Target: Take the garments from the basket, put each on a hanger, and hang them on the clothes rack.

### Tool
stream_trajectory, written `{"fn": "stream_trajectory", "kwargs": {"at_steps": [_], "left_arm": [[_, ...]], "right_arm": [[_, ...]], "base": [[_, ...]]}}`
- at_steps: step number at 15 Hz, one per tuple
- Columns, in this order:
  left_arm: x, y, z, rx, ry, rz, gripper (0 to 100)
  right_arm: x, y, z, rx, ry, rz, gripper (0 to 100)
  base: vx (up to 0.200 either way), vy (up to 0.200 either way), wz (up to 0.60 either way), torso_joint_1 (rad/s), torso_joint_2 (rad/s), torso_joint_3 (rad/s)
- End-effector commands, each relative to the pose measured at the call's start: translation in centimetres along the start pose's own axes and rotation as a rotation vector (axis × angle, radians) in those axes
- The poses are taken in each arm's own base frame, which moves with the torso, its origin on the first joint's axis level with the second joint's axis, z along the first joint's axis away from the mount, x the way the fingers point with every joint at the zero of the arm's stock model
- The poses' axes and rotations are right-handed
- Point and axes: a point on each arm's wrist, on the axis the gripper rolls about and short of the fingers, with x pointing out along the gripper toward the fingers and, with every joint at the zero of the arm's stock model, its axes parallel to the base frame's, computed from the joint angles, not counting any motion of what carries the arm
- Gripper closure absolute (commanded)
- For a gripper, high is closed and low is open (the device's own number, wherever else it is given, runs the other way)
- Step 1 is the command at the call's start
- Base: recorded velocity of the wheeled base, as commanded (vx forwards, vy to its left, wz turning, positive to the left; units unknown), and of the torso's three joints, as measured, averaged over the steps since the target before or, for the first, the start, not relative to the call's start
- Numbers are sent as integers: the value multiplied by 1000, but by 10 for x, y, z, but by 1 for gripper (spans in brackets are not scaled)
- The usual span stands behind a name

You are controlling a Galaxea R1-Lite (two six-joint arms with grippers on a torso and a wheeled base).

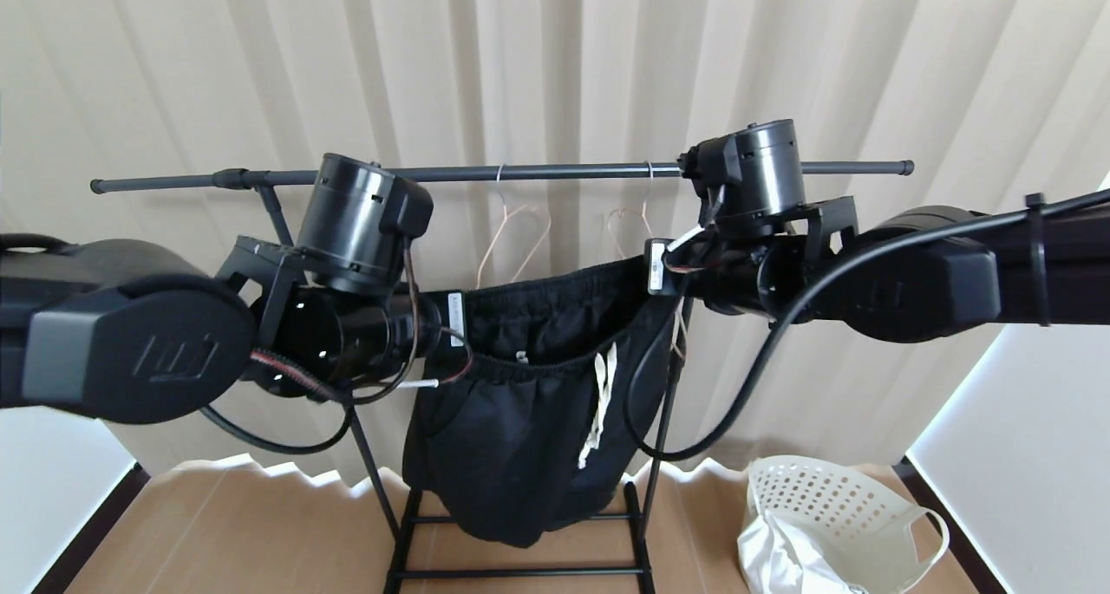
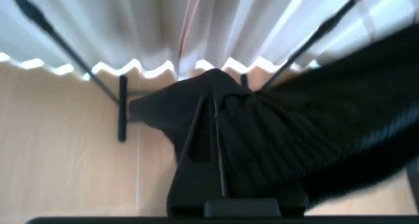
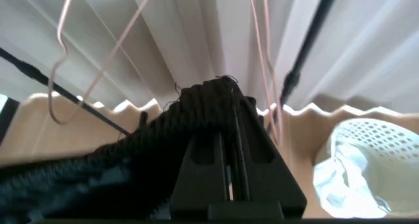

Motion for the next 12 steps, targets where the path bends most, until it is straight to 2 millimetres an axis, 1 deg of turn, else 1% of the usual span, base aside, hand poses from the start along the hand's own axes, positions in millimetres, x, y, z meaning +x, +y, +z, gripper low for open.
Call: {"fn": "stream_trajectory", "kwargs": {"at_steps": [1, 2, 4, 6, 7, 9, 10, 11, 12], "left_arm": [[30, -16, 12, -8, -18, 3, 100], [33, -19, 16, -13, -29, -1, 100], [38, -24, 22, -19, -45, -7, 100], [41, -29, 30, -31, -71, -20, 100], [40, -30, 34, -35, -81, -24, 100], [38, -32, 42, -45, -110, -35, 100], [36, -33, 47, -51, -124, -42, 100], [36, -33, 47, -51, -124, -42, 100], [33, -39, 50, -54, -140, -58, 100]], "right_arm": [[-36, -8, -2, -17, 8, 25, 100], [-35, -9, -9, -36, 30, 18, 100], [-34, -10, -17, -92, 53, 12, 100], [-33, -12, -22, -110, 69, 7, 100], [-33, -13, -24, -121, 77, 2, 0], [-33, -16, -29, -170, 96, -6, 0], [-36, -20, -33, -211, 115, -10, 0], [-36, -21, -34, -216, 117, -10, 0], [-42, -27, -43, -307, 152, -10, 0]], "base": [[0, 0, 0, 0, 0, 0], [0, 0, 0, 0, 0, 0], [0, 0, 0, 0, 0, 0], [0, 0, 0, 0, 0, 0], [0, 0, 0, 0, 0, 0], [0, 0, 0, 0, 0, 0], [0, 0, 0, 0, 0, 0], [0, 0, 0, 0, 0, 0], [0, 0, 0, 0, 0, 0]]}}
